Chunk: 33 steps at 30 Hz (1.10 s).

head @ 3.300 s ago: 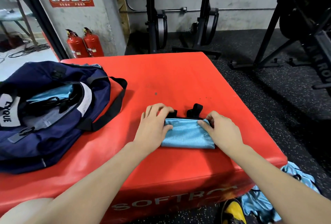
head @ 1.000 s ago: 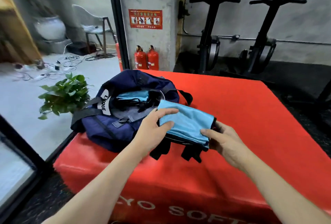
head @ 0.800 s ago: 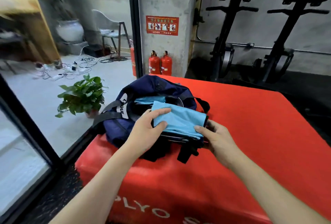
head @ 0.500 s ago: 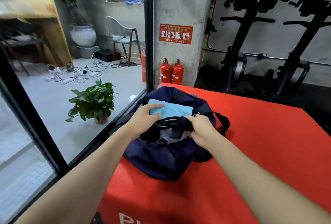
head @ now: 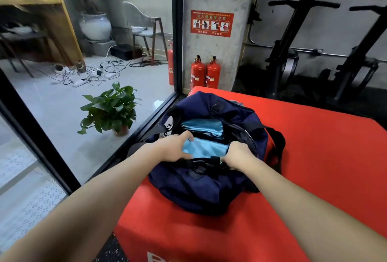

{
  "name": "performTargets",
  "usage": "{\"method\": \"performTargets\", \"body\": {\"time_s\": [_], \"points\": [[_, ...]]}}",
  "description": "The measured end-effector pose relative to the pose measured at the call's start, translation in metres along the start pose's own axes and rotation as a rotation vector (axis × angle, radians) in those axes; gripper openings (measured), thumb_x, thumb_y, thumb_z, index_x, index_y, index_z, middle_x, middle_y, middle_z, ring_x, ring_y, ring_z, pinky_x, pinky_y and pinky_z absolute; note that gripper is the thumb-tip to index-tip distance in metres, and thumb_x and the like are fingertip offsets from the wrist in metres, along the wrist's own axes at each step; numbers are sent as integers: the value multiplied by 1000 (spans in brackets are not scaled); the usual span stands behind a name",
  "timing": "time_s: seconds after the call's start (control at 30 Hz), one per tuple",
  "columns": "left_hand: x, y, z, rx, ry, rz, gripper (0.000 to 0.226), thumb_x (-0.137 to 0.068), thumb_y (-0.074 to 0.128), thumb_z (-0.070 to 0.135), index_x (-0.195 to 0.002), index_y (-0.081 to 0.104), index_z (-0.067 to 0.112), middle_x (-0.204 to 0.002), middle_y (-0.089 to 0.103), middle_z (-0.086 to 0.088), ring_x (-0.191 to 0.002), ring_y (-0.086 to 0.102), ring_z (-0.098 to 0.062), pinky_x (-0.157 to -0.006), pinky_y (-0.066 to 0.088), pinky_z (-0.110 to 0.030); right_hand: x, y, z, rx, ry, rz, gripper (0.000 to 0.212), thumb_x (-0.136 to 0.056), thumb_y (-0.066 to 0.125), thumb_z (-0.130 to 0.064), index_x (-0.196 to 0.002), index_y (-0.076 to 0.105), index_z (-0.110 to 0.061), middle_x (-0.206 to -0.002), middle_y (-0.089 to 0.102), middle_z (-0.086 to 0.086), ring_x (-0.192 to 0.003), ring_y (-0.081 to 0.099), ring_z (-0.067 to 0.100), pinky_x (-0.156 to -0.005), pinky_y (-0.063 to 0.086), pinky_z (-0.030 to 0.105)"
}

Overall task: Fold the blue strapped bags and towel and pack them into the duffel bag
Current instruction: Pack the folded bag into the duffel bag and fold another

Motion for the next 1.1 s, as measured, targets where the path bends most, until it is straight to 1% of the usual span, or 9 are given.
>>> {"method": "performTargets", "body": {"time_s": [0.13,0.27,0.37,0.47,0.6,0.67,0.8,0.9,1.1], "points": [[7,5,-6,-180,46,47,65,-89,47,73,-144,33,41,-107,48,2,-114,56,-29,-99,45,-47,7,1,5,127,2,144,40,-89,74,-23,-119,59,-1,-125,63,20,-114,62,37,-86,50,36],[15,0,-2,-130,128,118,60,-97,48,59,-151,32,37,-115,59,-4,-117,56,-30,-99,41,-40,17,-2,2,151,-71,195,36,-94,66,-29,-117,58,-3,-122,64,20,-113,62,39,-87,49,39],[21,-4,4,13,143,161,57,-99,53,45,-152,31,42,-102,65,-4,-109,57,-32,-101,40,-39,31,-6,-4,207,-174,306,30,-101,47,-39,-110,56,-11,-114,67,16,-106,64,38,-82,46,41],[22,-2,3,112,156,148,55,-101,47,51,-153,30,42,-77,54,8,-98,57,-30,-101,40,-40,47,-9,-6,246,-317,451,32,-102,32,-43,-96,53,-19,-95,72,13,-91,67,38,-76,42,42],[25,-2,3,-43,246,179,60,-104,34,55,-159,13,40,-60,46,6,-87,44,-18,-112,25,-33,56,-5,1,285,-441,525,43,-102,27,-57,-98,55,-25,-82,73,8,-84,69,35,-68,37,39],[26,1,4,-69,244,168,61,-106,31,52,-159,5,38,-59,46,6,-85,44,-16,-112,18,-29,55,-1,3,308,-461,539,48,-100,26,-62,-100,56,-26,-80,73,6,-83,70,32,-66,38,39],[19,8,-4,-169,254,215,65,-105,38,48,-160,9,29,-64,48,8,-88,62,-29,-106,32,-42,48,8,3,345,-430,508,52,-97,29,-69,-107,54,-25,-85,74,5,-87,70,30,-68,41,38],[11,14,-14,-187,220,259,63,-103,38,51,-158,18,28,-80,63,-2,-98,63,-35,-102,35,-45,43,9,1,386,-395,478,55,-96,29,-71,-113,50,-24,-91,74,4,-91,70,29,-72,43,38],[12,9,-11,-229,192,260,70,-103,28,57,-160,6,23,-85,67,-5,-101,64,-32,-107,31,-44,46,5,0,389,-390,502,50,-99,29,-66,-111,50,-23,-91,74,5,-91,70,31,-73,45,38]]}}
Point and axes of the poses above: each hand's wrist, its own x-axis away from the middle knuckle, its own y-axis out of the palm, z = x × y, the point moved 5 cm from there along -x, towards the middle knuckle
